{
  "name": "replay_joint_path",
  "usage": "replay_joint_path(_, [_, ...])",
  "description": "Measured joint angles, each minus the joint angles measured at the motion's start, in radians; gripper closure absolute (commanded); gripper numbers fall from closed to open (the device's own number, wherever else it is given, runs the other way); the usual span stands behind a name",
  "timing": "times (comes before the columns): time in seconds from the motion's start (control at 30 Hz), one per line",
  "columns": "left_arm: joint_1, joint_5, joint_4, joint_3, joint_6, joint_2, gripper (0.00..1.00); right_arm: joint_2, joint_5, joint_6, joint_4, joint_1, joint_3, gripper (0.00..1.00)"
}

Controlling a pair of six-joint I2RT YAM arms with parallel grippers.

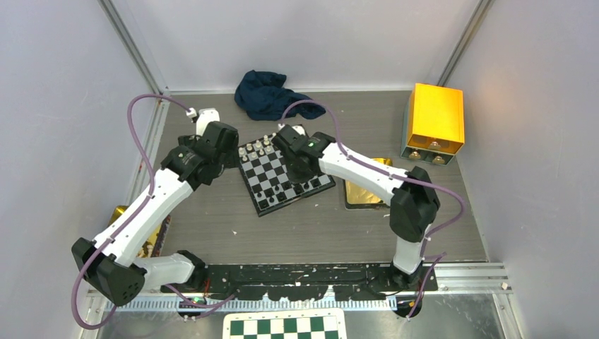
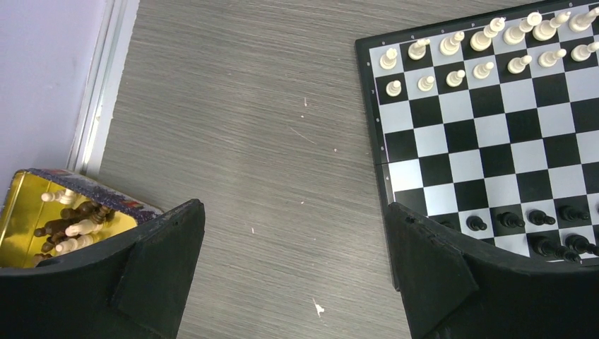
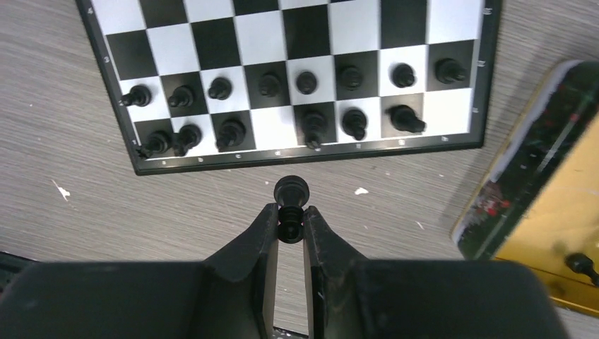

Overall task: Set up the chess pieces on the board
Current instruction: Place the chess piece on the chessboard.

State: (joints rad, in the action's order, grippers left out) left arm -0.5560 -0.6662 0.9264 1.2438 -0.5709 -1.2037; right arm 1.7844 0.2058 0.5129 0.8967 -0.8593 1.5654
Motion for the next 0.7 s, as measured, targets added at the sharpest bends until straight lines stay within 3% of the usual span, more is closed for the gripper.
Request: replay_joint_path(0.7, [0.000, -0.008, 0.000, -0.001, 0.011, 0.039, 0.00, 0.167, -0.011, 0.001, -0.024, -0.055, 0.054, 0.99])
